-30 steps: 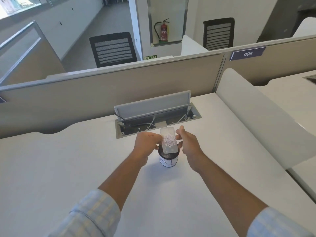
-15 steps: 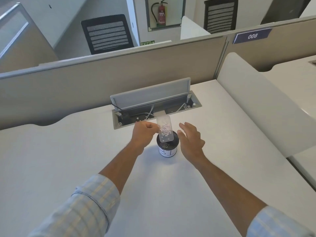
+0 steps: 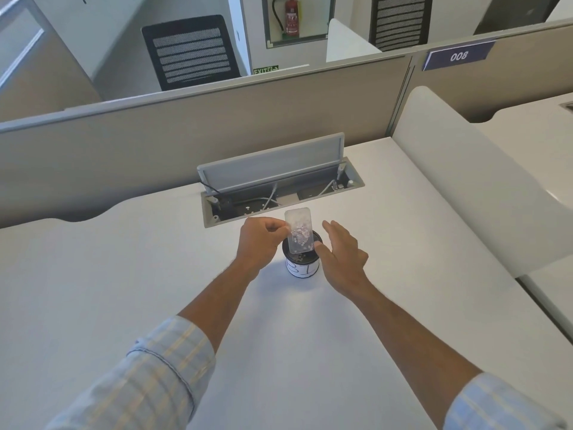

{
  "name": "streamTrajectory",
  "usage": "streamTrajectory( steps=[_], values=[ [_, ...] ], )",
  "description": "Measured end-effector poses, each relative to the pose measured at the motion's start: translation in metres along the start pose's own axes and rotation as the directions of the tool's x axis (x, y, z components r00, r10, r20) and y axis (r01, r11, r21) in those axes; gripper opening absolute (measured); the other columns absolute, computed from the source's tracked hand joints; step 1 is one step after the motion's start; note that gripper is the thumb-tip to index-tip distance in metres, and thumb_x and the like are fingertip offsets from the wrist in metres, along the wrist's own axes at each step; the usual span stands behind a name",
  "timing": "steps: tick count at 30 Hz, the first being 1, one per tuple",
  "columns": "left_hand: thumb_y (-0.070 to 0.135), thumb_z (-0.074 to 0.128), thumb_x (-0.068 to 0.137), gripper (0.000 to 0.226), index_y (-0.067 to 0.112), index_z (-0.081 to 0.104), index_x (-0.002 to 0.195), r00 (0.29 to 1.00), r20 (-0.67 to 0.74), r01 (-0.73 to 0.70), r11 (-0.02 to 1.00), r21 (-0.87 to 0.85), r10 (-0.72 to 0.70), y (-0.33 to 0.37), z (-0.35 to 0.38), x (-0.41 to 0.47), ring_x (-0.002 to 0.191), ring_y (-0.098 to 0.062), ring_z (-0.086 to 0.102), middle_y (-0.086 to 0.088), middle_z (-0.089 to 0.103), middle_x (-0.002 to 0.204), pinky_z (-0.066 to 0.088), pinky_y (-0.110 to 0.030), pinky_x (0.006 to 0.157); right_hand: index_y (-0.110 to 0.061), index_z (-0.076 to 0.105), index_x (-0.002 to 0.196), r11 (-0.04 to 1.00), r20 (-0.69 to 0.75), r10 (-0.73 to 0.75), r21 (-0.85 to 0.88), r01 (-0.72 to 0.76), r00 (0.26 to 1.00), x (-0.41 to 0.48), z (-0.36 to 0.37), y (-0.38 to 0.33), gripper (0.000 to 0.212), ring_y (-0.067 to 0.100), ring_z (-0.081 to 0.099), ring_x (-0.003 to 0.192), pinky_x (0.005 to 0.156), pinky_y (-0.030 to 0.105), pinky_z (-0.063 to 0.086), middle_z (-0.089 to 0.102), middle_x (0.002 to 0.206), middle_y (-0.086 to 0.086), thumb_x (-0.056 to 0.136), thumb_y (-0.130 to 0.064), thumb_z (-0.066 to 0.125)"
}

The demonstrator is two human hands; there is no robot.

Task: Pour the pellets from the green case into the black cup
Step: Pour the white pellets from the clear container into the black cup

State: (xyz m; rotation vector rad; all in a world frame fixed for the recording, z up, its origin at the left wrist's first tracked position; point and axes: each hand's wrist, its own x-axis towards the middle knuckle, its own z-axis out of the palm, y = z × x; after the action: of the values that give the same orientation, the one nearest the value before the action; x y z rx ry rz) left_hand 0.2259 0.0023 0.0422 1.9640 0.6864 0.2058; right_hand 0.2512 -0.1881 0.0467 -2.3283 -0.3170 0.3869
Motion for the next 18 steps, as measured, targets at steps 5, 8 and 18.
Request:
streamTrajectory(
  steps=[5,8,18],
  values=[
    [0.018,0.081,0.094,0.011,0.015,0.090,0.100,0.997,-0.029,-0.064,0.997,0.048,0.065,0.000,0.001,-0.004,0.078,-0.004,0.073,0.006,0.079,0.082,0.065,-0.033,0.076,-0.034,0.044,0.156,1.000,0.032,-0.016,-0.003,0.016,0.999,-0.005,0.002,-0.002,0.069,0.019,0.018,0.159,0.122,0.052,0.011,0.027,0.175,-0.003,0.091,-0.054,0.032],
    [0.018,0.080,0.093,0.012,0.014,0.090,0.100,0.995,-0.036,-0.087,0.994,0.070,0.089,0.000,0.001,-0.006,0.075,-0.001,0.071,0.005,0.080,0.083,0.063,-0.030,0.075,-0.032,0.033,0.162,1.000,0.017,0.001,0.022,-0.002,1.000,-0.006,0.001,-0.003,0.074,0.020,0.016,0.160,0.124,0.054,0.010,0.023,0.176,-0.004,0.092,-0.054,0.034],
    [0.016,0.080,0.093,0.014,0.011,0.089,0.103,0.989,-0.051,-0.134,0.984,0.119,0.141,-0.001,0.002,-0.012,0.075,0.002,0.068,0.005,0.078,0.086,0.059,-0.024,0.072,-0.031,0.030,0.163,0.996,0.068,0.015,0.086,-0.021,0.998,-0.013,-0.004,-0.011,0.071,0.022,0.020,0.159,0.123,0.055,0.011,0.028,0.174,-0.003,0.096,-0.046,0.048]
  ],
)
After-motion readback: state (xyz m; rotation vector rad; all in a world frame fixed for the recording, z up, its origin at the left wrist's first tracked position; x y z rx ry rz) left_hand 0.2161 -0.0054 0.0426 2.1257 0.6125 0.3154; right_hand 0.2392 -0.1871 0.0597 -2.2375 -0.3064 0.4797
